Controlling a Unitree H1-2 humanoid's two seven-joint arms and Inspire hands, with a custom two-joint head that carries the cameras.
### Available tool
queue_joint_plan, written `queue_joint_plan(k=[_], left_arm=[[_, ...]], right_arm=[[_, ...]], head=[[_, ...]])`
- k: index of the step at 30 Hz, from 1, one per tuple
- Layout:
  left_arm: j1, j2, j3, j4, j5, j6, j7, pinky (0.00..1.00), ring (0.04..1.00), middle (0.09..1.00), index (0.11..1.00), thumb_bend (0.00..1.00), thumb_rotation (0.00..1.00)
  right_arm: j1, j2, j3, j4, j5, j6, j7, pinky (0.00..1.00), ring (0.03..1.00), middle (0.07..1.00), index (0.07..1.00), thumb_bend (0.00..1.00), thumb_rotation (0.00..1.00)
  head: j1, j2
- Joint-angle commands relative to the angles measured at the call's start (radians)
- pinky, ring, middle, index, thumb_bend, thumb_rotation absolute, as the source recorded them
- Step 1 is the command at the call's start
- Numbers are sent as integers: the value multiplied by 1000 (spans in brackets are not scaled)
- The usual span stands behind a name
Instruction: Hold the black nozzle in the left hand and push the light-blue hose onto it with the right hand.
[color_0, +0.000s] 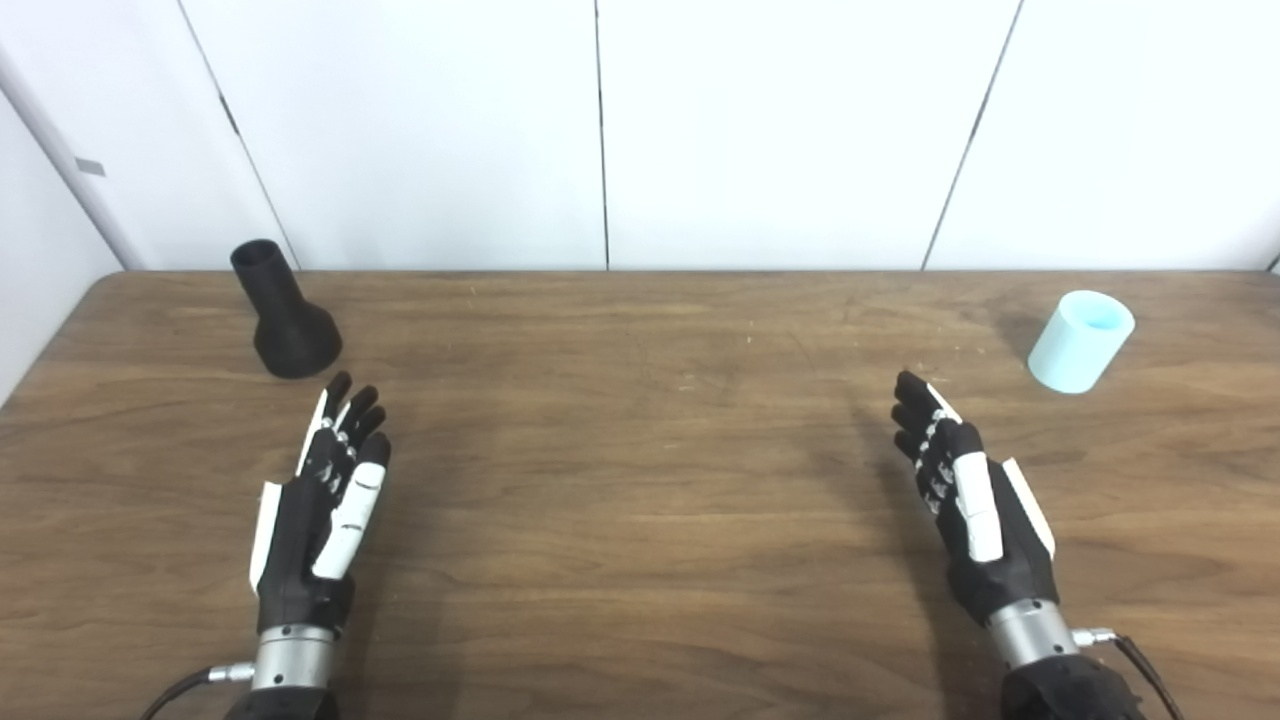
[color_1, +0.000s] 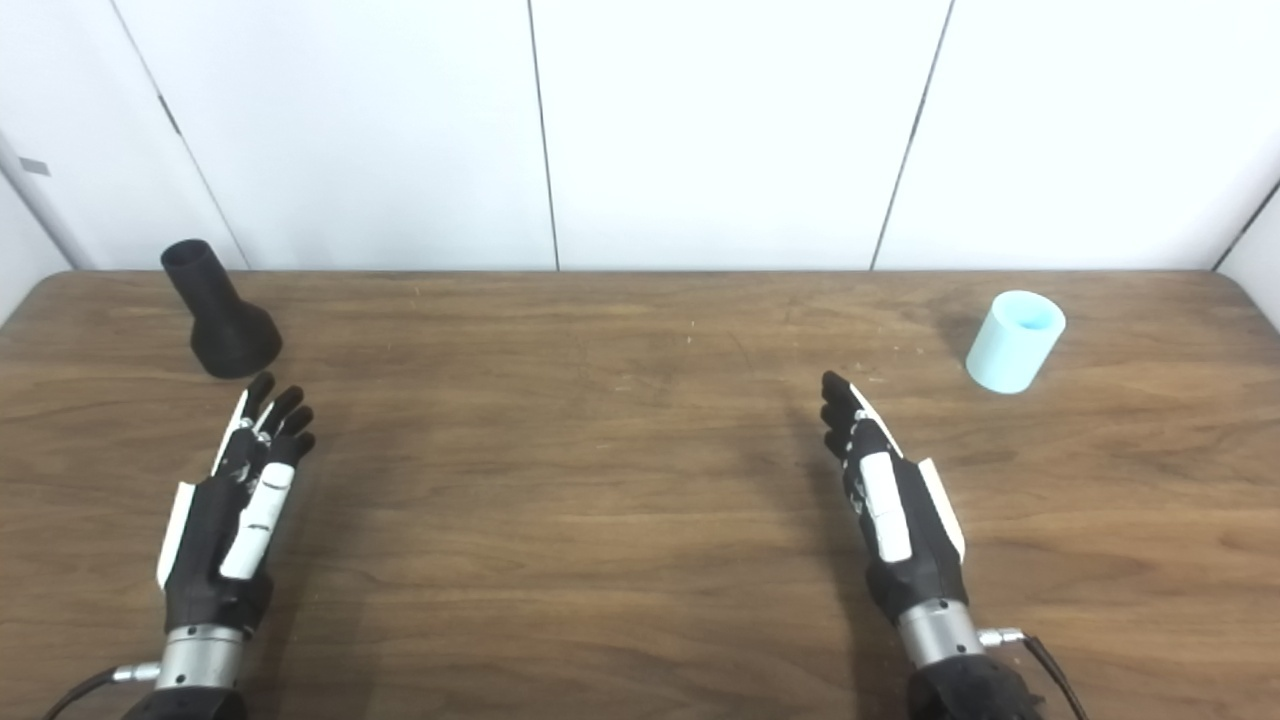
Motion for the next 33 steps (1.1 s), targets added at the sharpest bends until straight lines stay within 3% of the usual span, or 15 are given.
queue_joint_plan(k=[1, 19, 26, 28, 33], left_arm=[[30, -14, -11, 39, 1, -22, 0, 921, 930, 931, 936, 474, 697], [30, -16, -19, 33, 1, 0, -8, 915, 931, 927, 928, 480, 703], [35, -35, -36, 34, 21, 0, 1, 913, 932, 932, 931, 492, 716], [39, -48, -46, 31, 35, 3, 8, 915, 932, 930, 933, 482, 718], [46, -71, -67, 27, 69, 6, 24, 926, 925, 915, 929, 452, 710]], right_arm=[[-25, -4, -4, -26, 14, -24, 5, 978, 977, 966, 934, 461, 1000], [-27, -9, -5, -15, 24, -45, 13, 976, 978, 968, 934, 467, 1000], [-21, -31, -24, 8, 38, -64, 24, 973, 976, 966, 935, 468, 1000], [-18, -43, -34, 20, 49, -74, 32, 959, 971, 963, 931, 478, 1000], [-13, -65, -54, 71, 74, -122, 51, 940, 960, 957, 926, 519, 1000]], head=[[0, 0], [19, -17], [136, -51], [197, -87], [267, -130]])
